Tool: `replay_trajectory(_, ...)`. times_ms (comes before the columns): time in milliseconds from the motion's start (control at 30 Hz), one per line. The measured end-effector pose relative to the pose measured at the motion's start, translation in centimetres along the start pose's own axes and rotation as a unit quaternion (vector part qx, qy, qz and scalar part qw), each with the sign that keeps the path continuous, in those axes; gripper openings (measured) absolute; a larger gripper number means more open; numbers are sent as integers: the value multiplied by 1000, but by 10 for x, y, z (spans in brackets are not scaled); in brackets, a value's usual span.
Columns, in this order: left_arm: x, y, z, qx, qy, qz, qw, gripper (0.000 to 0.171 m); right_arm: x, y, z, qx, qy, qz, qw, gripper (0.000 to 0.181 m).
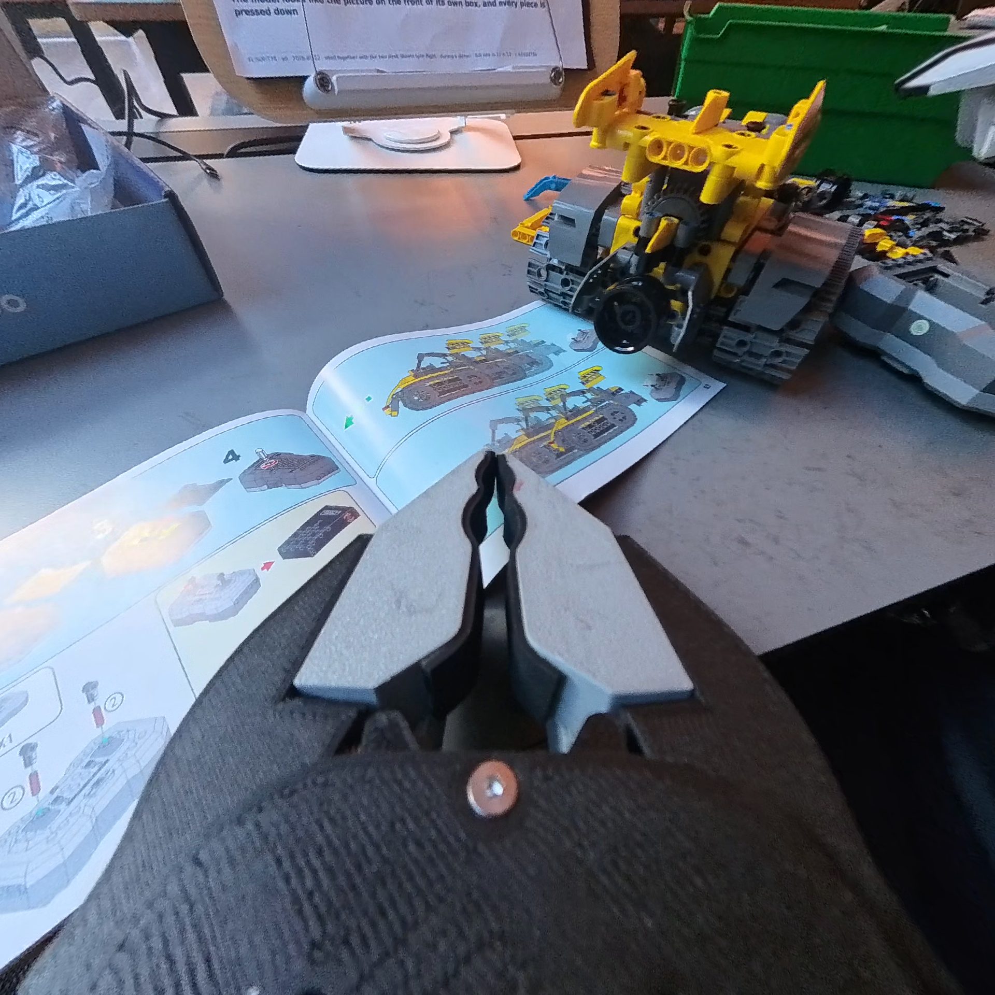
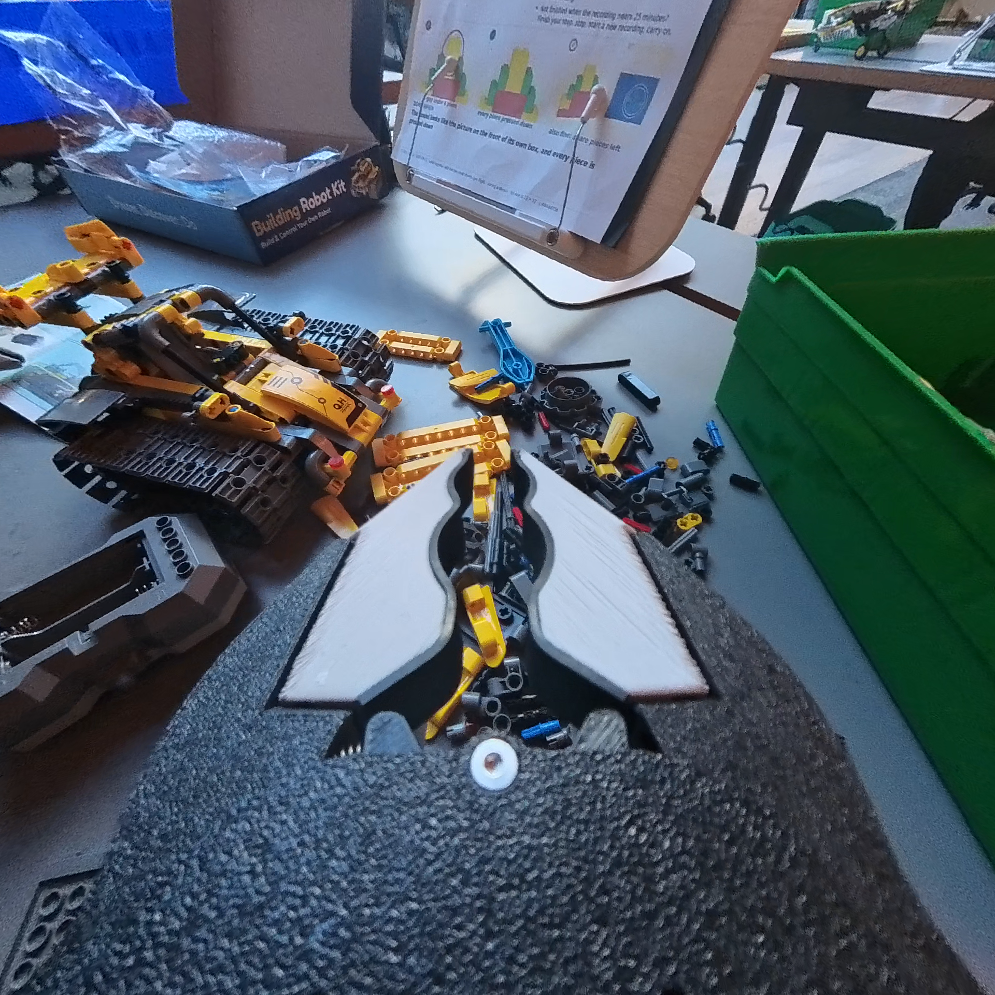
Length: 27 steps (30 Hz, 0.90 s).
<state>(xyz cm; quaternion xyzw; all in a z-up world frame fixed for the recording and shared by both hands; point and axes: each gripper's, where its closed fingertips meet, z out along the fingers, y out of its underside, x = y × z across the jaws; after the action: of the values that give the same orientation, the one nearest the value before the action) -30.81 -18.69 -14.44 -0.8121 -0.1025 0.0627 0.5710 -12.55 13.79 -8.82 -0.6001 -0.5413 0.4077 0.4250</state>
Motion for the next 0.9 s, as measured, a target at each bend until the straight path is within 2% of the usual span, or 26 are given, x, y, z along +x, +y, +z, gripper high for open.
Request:
replay_trajectory(300,-1,0,2,-3,-4,0,1000,0,-1,4,-2,2,8,-14,1000,14)
replay_trajectory(733,-1,2,4,-26,-24,-15,999,0,-9,7,-47,52,29,-76,995,13)
replay_trajectory(767,6,-3,1,-18,-12,-36,999,0,-9,9,-50,56,36,-85,994,13)
replay_trajectory(833,29,-32,-14,32,30,-68,997,0,-10,7,-59,68,43,-101,992,12)
replay_trajectory(900,45,-62,-32,75,37,-66,994,0,-10,0,-68,88,54,-120,987,12)
